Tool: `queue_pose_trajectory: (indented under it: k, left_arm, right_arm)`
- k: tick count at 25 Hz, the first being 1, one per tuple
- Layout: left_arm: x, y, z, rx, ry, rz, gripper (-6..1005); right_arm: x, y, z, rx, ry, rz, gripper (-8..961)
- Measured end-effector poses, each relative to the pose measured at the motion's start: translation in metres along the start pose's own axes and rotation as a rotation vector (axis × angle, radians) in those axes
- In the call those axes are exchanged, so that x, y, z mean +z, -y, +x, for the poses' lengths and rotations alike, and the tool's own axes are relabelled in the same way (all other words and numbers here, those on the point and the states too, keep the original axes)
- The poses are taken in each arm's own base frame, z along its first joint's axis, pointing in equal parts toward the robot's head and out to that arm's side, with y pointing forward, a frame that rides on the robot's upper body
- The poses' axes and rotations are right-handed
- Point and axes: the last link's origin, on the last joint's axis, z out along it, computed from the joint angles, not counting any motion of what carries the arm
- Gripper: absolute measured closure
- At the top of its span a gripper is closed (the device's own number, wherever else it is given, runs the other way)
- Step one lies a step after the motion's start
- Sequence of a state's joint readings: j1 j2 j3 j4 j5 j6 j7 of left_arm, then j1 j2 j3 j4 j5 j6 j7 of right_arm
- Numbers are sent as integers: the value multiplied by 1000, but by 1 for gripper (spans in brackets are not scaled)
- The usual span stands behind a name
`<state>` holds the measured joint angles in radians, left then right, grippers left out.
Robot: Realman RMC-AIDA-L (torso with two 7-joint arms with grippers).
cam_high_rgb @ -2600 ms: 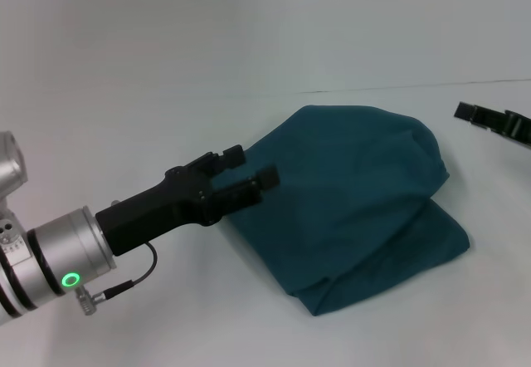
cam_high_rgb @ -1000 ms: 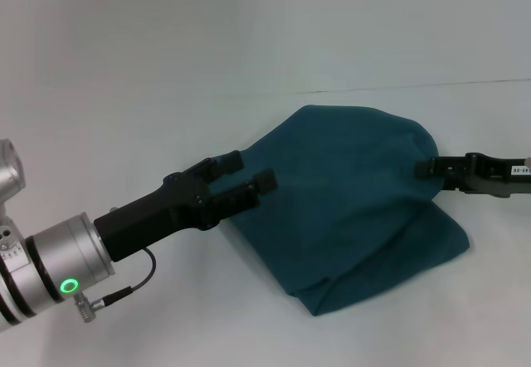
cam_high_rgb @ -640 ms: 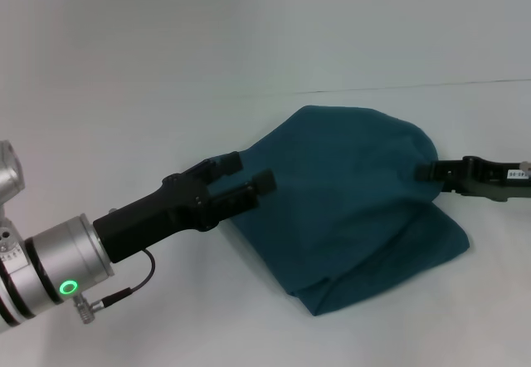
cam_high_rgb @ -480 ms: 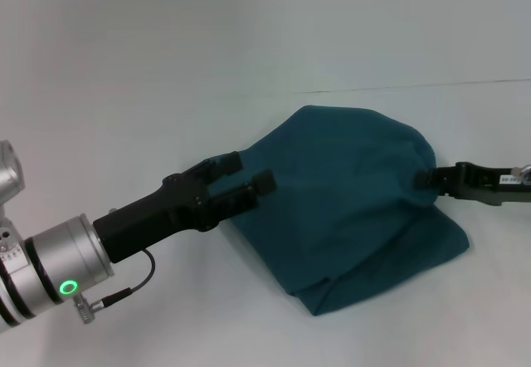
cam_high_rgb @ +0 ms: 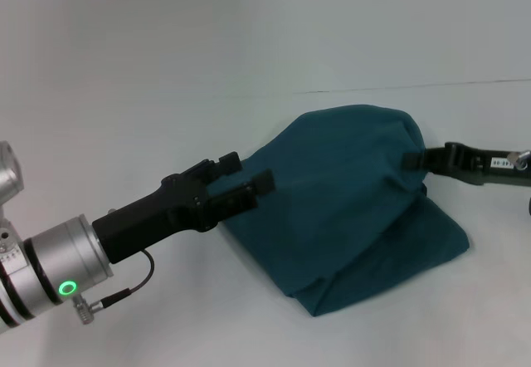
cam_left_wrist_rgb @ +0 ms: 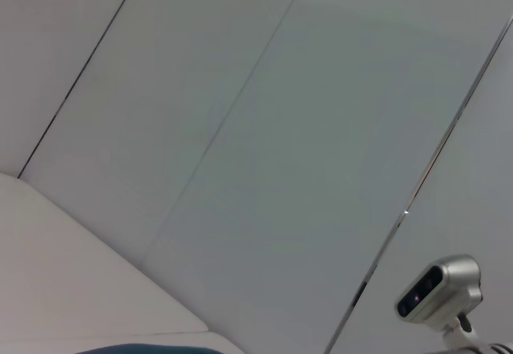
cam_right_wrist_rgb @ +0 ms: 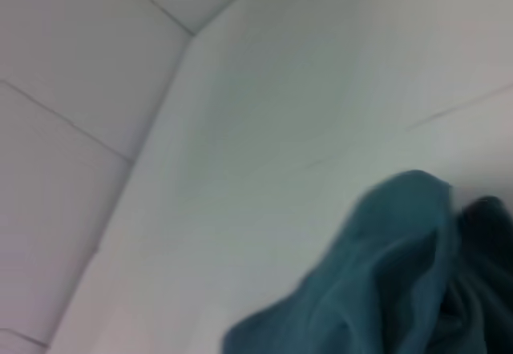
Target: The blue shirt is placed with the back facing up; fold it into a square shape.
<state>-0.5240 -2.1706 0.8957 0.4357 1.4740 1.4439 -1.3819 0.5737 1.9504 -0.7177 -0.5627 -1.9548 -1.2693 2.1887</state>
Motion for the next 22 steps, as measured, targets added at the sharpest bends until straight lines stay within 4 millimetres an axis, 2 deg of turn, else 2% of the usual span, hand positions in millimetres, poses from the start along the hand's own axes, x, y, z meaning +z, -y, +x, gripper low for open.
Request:
queue_pose_trajectory:
  k: [1, 8, 13, 18, 22]
  left_arm:
    - [0, 0, 0, 0, 0, 1, 96]
    - [-2, 1, 0, 5, -2, 5, 96]
    - [-5, 2, 1, 3, -15, 16, 96]
    - [-6, 3, 2, 1, -24, 20, 95]
    - [-6, 2, 2, 0, -25, 18, 95]
  right_arm:
    - [-1, -4, -2, -7, 6, -22, 856]
    - [-12, -30, -19, -65, 46, -159, 858]
    - [-21, -45, -24, -98, 52, -244, 858]
    - [-33, -47, -19, -96, 60, -296, 858]
    - [-43, -37, -9, -79, 66, -277, 857]
